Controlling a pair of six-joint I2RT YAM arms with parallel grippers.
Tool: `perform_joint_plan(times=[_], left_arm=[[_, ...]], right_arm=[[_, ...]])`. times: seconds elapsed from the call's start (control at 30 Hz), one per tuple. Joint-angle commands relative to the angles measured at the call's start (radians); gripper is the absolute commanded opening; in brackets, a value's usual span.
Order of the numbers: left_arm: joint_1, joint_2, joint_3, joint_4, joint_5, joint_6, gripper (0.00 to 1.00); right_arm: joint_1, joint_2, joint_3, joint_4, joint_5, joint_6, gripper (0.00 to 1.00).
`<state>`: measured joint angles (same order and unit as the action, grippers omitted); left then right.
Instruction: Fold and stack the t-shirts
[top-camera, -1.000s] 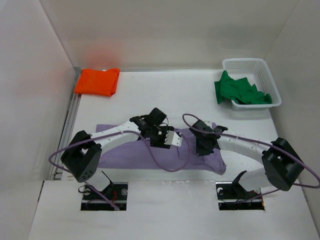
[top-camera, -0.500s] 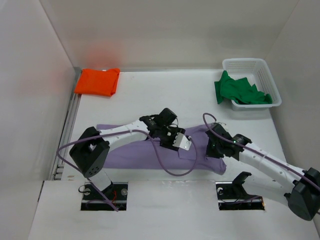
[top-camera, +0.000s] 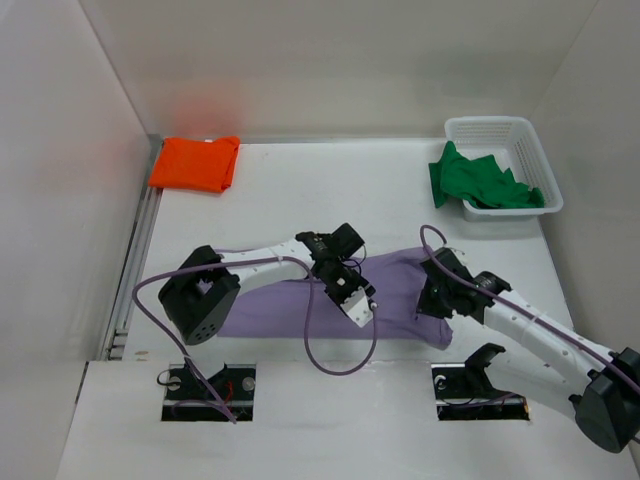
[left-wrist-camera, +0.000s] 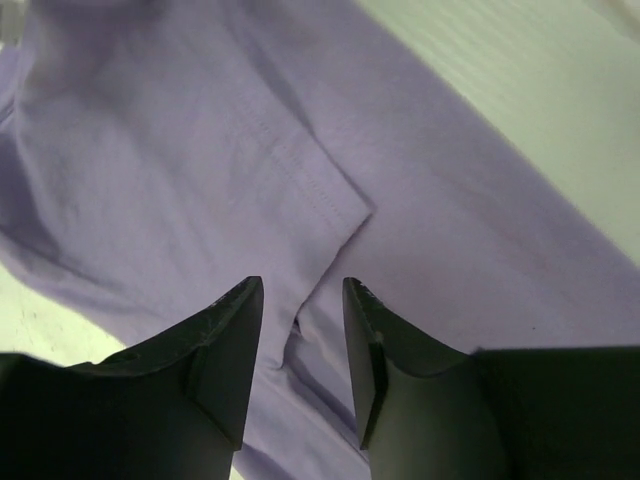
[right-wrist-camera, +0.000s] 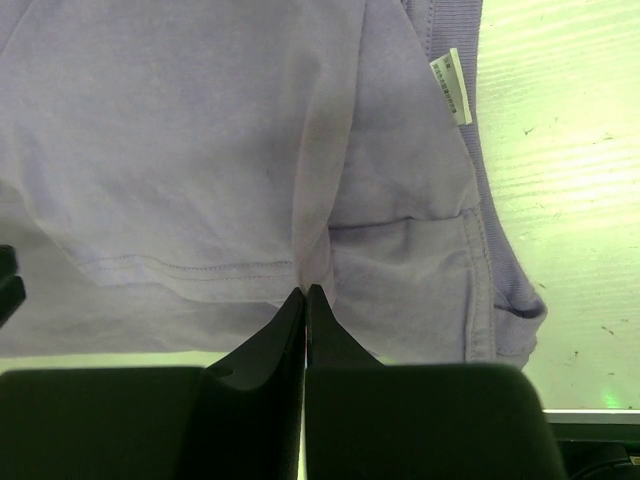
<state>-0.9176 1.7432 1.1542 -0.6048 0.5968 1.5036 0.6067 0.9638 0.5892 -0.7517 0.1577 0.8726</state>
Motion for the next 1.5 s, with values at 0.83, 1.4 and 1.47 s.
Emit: perform_joint_plan(times=[0.83,1.4,1.47], left_arm=[[-0.060,0.124,0.071,-0.052,-0.018,0.133,0.12],[0.000,0.022,0.067,-0.121,-0.015,0.089,0.00],[0.003,0.019,0.070,-0.142,-0.006,0.087,0.00]], right_arm=[[-0.005,-0.065,-0.015,0.009,-0.010,0.031,0.01],[0.103,-0.197,0.060,-0.373,0.080,0.147,0.00],[0.129,-0.200,0.060,-0.379,0.077,0.173,0.00]])
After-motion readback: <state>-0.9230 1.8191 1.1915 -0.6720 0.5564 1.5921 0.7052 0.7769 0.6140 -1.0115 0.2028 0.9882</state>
